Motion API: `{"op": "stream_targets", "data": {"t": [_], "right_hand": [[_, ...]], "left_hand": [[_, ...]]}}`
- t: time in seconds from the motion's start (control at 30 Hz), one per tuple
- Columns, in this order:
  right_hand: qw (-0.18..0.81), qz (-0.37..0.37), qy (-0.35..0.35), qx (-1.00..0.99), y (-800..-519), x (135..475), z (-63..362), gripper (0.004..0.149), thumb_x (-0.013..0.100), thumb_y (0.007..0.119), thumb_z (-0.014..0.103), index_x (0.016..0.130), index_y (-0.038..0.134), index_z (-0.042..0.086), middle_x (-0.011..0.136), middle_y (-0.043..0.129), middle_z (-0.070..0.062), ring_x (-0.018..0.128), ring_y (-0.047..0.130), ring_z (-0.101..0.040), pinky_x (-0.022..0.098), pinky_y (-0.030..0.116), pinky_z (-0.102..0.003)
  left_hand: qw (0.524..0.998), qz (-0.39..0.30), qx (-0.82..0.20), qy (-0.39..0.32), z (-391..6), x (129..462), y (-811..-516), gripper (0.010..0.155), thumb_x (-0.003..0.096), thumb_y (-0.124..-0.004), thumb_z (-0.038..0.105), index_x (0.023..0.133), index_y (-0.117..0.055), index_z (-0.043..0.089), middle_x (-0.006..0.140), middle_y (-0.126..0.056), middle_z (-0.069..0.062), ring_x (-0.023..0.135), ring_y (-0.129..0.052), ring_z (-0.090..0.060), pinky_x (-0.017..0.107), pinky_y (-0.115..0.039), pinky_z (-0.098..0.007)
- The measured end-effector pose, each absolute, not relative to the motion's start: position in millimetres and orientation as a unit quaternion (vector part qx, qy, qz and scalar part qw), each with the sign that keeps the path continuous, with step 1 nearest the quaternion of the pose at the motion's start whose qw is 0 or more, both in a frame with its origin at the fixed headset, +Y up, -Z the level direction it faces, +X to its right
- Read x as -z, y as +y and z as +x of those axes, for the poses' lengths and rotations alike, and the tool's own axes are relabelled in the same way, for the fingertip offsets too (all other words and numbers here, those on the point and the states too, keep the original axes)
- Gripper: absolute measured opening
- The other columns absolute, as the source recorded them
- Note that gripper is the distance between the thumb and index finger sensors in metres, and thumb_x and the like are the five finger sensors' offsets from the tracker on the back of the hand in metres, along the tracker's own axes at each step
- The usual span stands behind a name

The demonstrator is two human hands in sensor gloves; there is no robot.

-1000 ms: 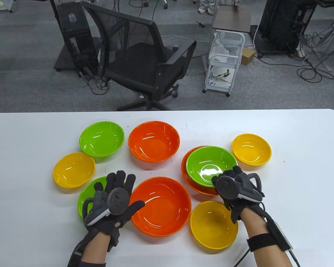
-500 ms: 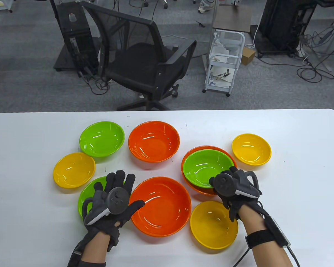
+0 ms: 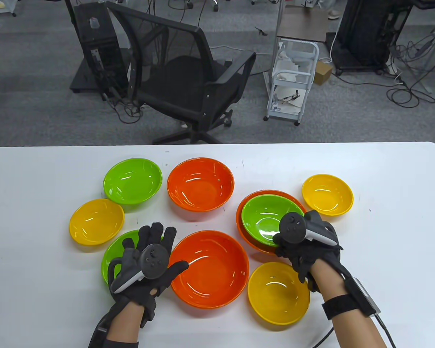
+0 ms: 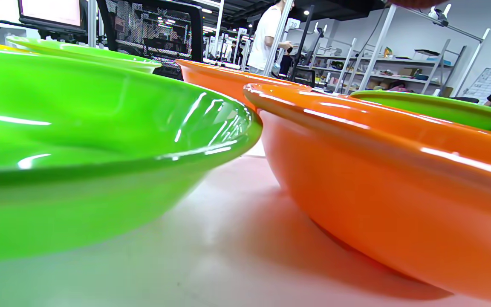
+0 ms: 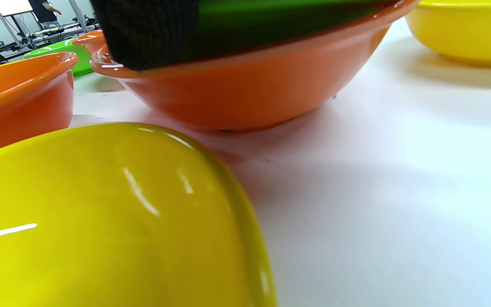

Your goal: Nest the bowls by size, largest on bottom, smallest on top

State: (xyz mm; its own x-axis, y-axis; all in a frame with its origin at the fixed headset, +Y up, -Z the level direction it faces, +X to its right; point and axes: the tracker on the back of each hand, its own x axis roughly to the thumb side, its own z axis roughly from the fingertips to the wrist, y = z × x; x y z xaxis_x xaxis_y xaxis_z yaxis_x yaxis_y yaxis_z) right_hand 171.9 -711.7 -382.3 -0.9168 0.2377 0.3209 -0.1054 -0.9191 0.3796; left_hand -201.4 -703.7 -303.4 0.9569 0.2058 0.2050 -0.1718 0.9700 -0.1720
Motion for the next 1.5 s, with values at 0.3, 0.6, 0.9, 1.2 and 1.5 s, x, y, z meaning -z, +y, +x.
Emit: {"op": "stream_targets", "data": {"t": [0.3,0.6,0.9,1.2,1.5], "right_hand": [[0.117,0.187,0.195,-0.956,-714,380,174,0.056,0.051,0.074,0.032,0.100,0.069,0.007,0.103,0.070,-0.022,0.100,0.052,-0.052,0.071,0.030,-0.068],[0.160,0.175,0.058,-0.970,-689,390,198,0.056,0.049,0.077,0.030,0.099,0.070,0.006,0.102,0.070,-0.022,0.099,0.052,-0.051,0.070,0.032,-0.070],[0.143,0.048,-0.027,-0.988,-679,411,242,0.061,0.049,0.079,0.027,0.104,0.060,0.009,0.107,0.060,-0.021,0.102,0.044,-0.050,0.071,0.028,-0.069],[0.119,-0.033,0.045,-0.991,-705,439,272,0.066,0.049,0.081,0.022,0.107,0.052,0.012,0.112,0.050,-0.018,0.104,0.033,-0.049,0.072,0.022,-0.066],[0.097,-0.056,0.105,-0.988,-725,455,282,0.069,0.048,0.083,0.021,0.108,0.050,0.013,0.113,0.047,-0.017,0.105,0.028,-0.048,0.072,0.018,-0.064]], "left_hand": [[0.986,-0.083,-0.098,-0.108,-202,305,-704,0.090,0.0451,-0.057,0.070,0.115,-0.016,0.031,0.123,-0.011,-0.014,0.114,-0.016,-0.048,0.072,-0.020,-0.077],[0.986,-0.085,-0.099,-0.104,-203,306,-704,0.090,0.0454,-0.057,0.070,0.115,-0.017,0.030,0.123,-0.011,-0.014,0.114,-0.016,-0.048,0.072,-0.020,-0.077],[0.986,-0.079,-0.104,-0.099,-207,306,-703,0.090,0.0454,-0.057,0.070,0.115,-0.017,0.030,0.122,-0.012,-0.014,0.114,-0.016,-0.048,0.072,-0.020,-0.077],[0.986,-0.076,-0.106,-0.103,-207,306,-704,0.090,0.0454,-0.057,0.070,0.115,-0.017,0.030,0.122,-0.012,-0.014,0.114,-0.016,-0.048,0.072,-0.020,-0.077],[0.986,-0.071,-0.104,-0.108,-206,305,-704,0.090,0.0454,-0.057,0.070,0.115,-0.017,0.030,0.122,-0.012,-0.014,0.114,-0.016,-0.048,0.072,-0.020,-0.077]]}}
